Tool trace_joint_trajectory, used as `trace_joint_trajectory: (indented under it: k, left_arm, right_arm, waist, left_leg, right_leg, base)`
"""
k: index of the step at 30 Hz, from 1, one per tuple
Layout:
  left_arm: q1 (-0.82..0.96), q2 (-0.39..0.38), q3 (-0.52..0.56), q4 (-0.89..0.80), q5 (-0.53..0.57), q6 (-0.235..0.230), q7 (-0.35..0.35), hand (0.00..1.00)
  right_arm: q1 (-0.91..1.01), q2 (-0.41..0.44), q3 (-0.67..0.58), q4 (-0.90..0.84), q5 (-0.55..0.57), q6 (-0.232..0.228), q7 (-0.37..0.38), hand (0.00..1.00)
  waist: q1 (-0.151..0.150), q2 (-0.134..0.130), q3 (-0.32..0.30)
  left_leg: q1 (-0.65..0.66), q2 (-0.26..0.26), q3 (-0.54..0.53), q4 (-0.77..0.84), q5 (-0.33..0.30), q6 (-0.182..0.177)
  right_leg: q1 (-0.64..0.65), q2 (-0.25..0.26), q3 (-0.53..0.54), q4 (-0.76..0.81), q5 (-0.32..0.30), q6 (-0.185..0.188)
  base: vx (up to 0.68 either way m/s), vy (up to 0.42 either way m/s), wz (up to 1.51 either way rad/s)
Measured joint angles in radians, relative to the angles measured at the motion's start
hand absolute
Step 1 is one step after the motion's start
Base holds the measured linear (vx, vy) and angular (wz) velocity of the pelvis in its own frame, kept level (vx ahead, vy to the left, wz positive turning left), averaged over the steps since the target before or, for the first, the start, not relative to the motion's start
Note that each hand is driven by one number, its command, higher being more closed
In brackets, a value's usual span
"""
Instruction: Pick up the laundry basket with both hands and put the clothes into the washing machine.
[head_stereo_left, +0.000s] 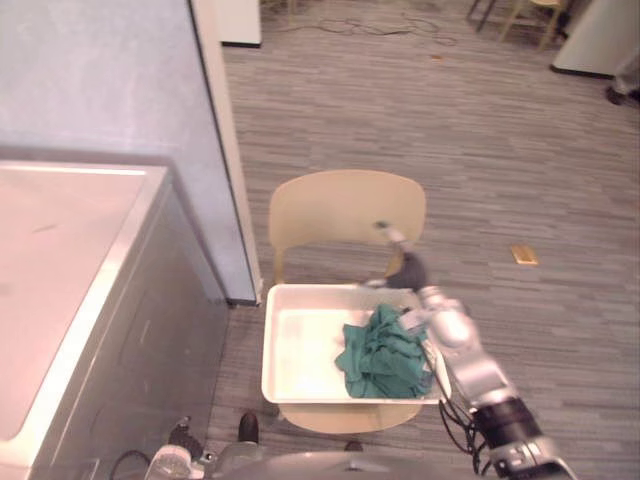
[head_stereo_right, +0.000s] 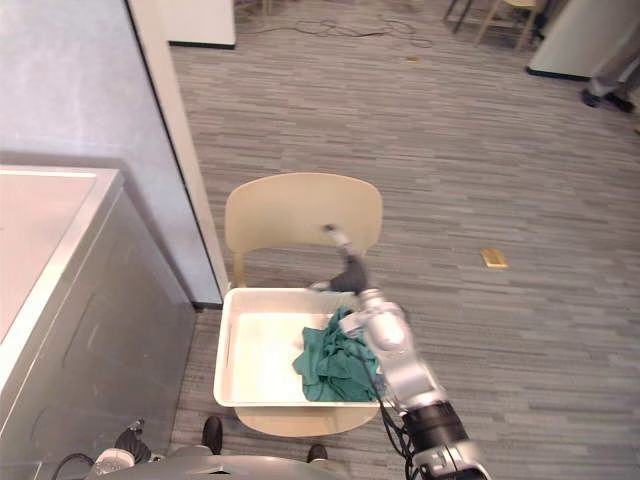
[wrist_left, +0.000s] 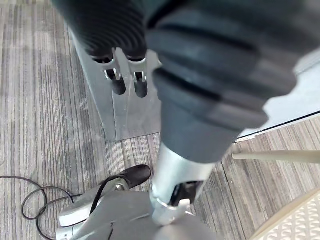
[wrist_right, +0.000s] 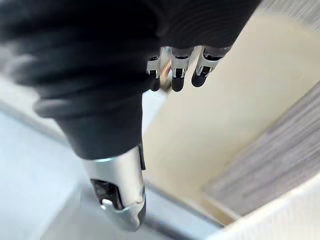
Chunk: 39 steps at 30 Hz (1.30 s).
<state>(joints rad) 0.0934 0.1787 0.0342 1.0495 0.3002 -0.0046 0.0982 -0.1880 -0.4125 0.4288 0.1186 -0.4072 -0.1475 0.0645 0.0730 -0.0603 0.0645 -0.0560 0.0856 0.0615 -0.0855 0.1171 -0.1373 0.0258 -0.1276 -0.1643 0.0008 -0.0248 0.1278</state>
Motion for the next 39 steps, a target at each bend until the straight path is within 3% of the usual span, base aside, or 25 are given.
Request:
trace_joint_trajectory:
  k: [3,10,16,27,39]
  left_arm:
    - [-0.004,0.009,-0.001,-0.007,0.018,-0.003,-0.007,0.00]
    - [-0.005,0.022,-0.009,-0.017,0.019,-0.004,-0.018,0.00]
    - [-0.019,0.031,-0.038,-0.019,0.017,-0.006,-0.017,0.00]
    - [-0.076,0.035,-0.087,-0.057,-0.027,-0.006,0.014,0.00]
    - [-0.141,0.017,-0.107,-0.098,-0.101,-0.010,0.072,0.00]
  right_arm:
    - [-0.016,-0.002,0.099,0.067,-0.062,-0.041,0.077,0.00]
    - [-0.023,-0.068,0.114,0.259,-0.153,-0.034,0.140,0.00]
    - [-0.048,-0.104,0.097,0.369,-0.229,-0.002,0.114,0.00]
    - [-0.192,-0.105,0.006,0.530,-0.251,0.046,0.032,0.00]
    - [-0.341,-0.112,-0.145,0.650,-0.246,0.109,-0.032,0.00]
  waist:
    - [0.015,-0.016,0.019]
    - [0.009,-0.029,0.068]
    - [0.007,-0.024,0.113]
    - [0.011,-0.011,0.228]
    - [0.006,0.021,0.354]
  left_leg:
    - [-0.007,-0.016,-0.023,0.000,0.002,0.003]
    - [-0.018,-0.041,-0.033,-0.001,0.009,0.014]
    - [-0.049,-0.037,-0.019,-0.001,0.018,0.018]
    - [-0.105,-0.042,-0.011,0.000,0.041,0.031]
    - [-0.203,-0.043,-0.034,0.006,0.087,0.041]
  right_leg:
    - [0.014,-0.012,-0.023,-0.004,-0.003,0.007]
    - [0.010,-0.031,-0.035,-0.002,0.005,0.021]
    - [-0.035,-0.030,-0.014,0.008,0.014,0.021]
    - [-0.099,-0.034,-0.006,0.012,0.035,0.023]
    - [-0.194,-0.034,-0.019,0.029,0.061,0.024]
  base:
    - [-0.01,0.019,0.25]
    - [-0.04,0.028,0.07]
    - [-0.06,0.011,-0.08]
    - [-0.02,0.009,-0.03]
    - [-0.05,0.010,0.03]
